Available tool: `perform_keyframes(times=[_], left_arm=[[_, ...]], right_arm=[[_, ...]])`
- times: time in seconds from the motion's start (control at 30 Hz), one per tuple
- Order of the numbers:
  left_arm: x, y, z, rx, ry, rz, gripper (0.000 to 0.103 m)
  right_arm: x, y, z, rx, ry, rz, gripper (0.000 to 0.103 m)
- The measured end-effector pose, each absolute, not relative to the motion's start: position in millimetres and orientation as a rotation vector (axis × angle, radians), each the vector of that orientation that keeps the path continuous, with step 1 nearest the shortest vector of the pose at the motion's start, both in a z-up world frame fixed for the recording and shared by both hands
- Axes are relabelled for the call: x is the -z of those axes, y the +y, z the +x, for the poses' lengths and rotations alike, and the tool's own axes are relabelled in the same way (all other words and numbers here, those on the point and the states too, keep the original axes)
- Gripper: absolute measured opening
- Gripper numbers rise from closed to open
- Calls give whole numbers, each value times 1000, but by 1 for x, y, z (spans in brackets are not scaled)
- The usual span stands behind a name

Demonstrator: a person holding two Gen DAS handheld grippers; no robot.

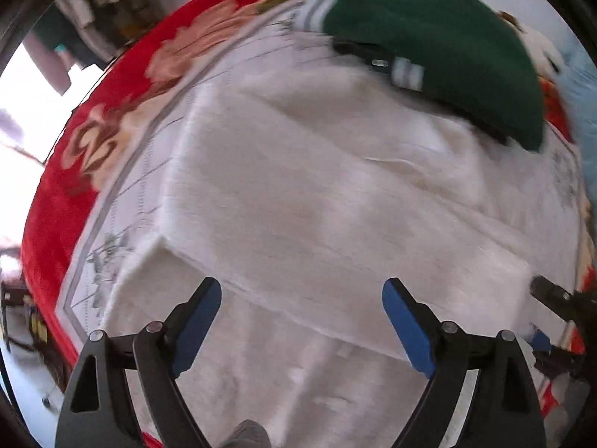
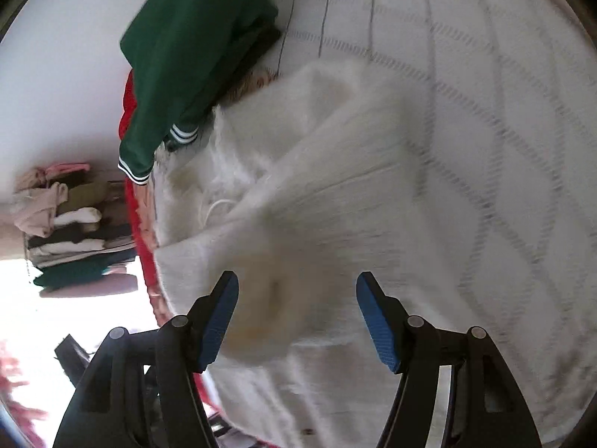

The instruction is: Fold large clothes

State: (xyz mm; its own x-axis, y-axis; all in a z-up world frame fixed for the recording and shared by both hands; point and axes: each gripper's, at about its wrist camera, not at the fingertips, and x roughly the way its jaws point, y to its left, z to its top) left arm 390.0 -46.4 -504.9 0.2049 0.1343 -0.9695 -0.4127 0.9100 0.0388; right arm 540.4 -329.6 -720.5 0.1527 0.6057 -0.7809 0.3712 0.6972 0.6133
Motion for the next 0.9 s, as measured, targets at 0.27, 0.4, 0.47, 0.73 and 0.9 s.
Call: perform_keyframes(times=[0.27,0.4,0.47,0.73,0.9], left_arm=[[553,-7,409,-483,1353,-203,88],[572,-2,416,-469,1408,-224,88],[572,-6,416,-454,1406,-204,88],[554,-11,419,-391,1389,-228,88],[566,-10,429,-371,1403,-180,88]], right_arm=[[754,-297,528,-149,1561,798,68],[759,-279,526,-158,1535,709,49],[763,-274,534,-128,1559,627,19],[701,-260,548,-120,1350,464,8],[679,-262,560,-98,1278,373,8]])
